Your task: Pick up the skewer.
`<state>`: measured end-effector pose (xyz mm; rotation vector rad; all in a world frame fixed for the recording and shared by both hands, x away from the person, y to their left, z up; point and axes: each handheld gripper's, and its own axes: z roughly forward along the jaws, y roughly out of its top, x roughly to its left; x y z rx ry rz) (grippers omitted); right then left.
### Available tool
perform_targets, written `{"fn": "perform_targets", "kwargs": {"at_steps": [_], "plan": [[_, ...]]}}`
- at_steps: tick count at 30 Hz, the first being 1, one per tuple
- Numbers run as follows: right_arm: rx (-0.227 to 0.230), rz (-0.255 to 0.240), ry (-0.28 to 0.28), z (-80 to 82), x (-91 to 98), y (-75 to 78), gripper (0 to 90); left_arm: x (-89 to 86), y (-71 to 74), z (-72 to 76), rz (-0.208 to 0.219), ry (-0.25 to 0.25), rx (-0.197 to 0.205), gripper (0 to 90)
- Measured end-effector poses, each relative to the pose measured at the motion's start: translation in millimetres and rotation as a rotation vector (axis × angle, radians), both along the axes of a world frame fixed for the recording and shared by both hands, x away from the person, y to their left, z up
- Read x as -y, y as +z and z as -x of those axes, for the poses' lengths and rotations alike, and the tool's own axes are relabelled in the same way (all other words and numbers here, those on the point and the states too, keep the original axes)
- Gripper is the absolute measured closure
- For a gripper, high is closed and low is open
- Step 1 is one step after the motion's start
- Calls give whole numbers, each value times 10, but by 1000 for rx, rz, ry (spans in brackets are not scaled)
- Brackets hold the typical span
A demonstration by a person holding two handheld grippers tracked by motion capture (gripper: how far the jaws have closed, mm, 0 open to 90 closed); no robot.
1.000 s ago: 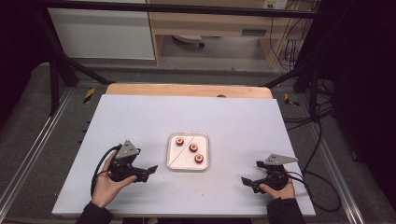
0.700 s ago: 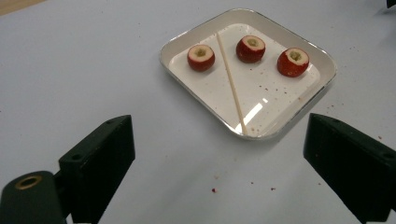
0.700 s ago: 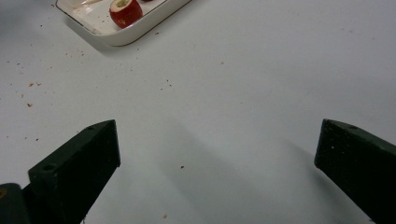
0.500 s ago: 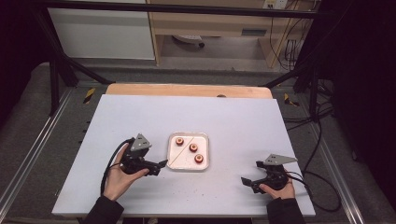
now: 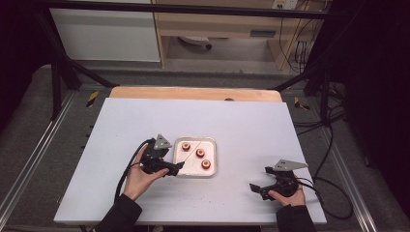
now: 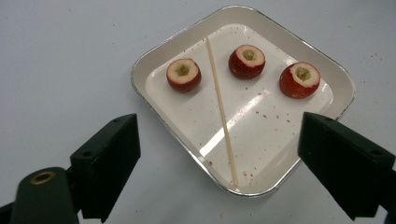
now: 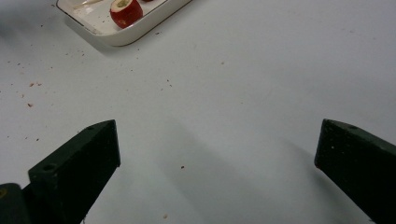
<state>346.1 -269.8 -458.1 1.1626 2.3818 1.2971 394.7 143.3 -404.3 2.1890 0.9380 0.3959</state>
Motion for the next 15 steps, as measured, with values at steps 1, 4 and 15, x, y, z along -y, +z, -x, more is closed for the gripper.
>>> {"fn": "perform_targets", "kwargs": {"at_steps": [1, 4, 15], "plan": [[0, 0, 0, -1, 0, 0, 7, 20, -14, -14, -6, 2, -3, 147], [0, 1, 1, -2, -1, -1, 6, 87, -60, -49, -11, 9, -12, 182], [-3, 2, 4, -2, -1, -2, 7, 272, -183, -103, -56, 14, -29, 401]]}}
